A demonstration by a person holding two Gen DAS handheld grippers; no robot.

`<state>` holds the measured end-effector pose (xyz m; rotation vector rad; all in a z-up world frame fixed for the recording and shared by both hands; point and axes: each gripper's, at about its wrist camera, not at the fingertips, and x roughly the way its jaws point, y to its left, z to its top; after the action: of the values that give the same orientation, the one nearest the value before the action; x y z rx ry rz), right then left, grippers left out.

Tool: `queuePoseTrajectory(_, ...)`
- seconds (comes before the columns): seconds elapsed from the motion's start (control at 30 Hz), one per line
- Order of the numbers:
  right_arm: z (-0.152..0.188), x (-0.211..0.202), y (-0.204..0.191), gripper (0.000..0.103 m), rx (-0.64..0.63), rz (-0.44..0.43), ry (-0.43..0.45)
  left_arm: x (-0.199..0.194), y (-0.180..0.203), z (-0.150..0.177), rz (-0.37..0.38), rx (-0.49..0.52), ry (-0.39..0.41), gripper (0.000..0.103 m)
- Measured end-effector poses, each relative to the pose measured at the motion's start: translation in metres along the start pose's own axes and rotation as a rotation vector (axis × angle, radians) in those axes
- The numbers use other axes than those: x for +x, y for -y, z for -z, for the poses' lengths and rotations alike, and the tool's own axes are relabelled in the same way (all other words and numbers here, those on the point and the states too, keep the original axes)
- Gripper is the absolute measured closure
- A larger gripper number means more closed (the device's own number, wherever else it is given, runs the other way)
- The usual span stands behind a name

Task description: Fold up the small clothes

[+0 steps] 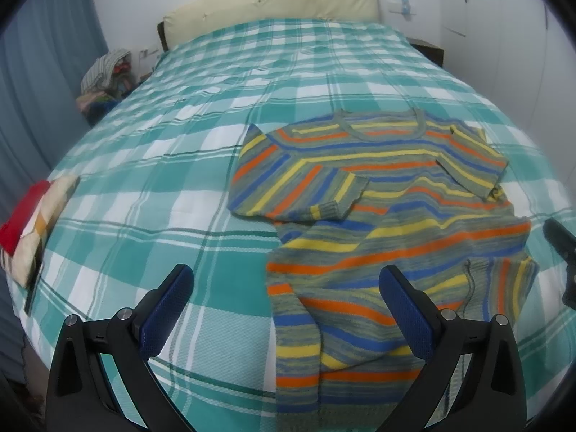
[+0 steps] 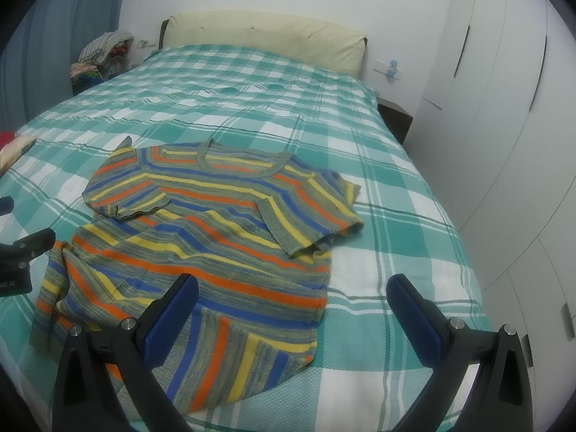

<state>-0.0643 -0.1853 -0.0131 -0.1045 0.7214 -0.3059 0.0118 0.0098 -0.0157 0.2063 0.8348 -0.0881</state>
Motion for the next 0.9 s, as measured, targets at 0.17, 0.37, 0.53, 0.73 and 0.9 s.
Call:
queuePoseTrajectory(0.17, 0.0001, 0.0008, 0.0001, 0.0, -0.002, 0.001, -0.001, 0.0003, -0.0005, -0.0011, 0.0, 0.0, -0.004, 0.0)
queuePoseTrajectory(0.37, 0.0009, 0.0026, -0.0011, 0.0, -0.005, 0.0, -0.005, 0.0004, -0.0011, -0.0011, -0.001, 0.0, -0.004, 0.0)
queuePoseTrajectory(0.53, 0.0014, 0.0051, -0.0021, 0.0, -0.007, 0.003, -0.009, 0.0003, -0.001, -0.0011, 0.0, 0.0, -0.005, 0.0)
queuePoseTrajectory(0.73, 0.0019, 0.0059, -0.0012, 0.0, -0.008, 0.005, -0.01, 0.0004, -0.0014, -0.001, 0.0, -0.001, -0.004, 0.0)
queuePoseTrajectory(0.9, 0.0013, 0.0062, -0.0017, 0.0, -0.007, 0.005, -0.011, 0.0004, -0.0014, -0.0012, 0.0, 0.0, -0.003, 0.0)
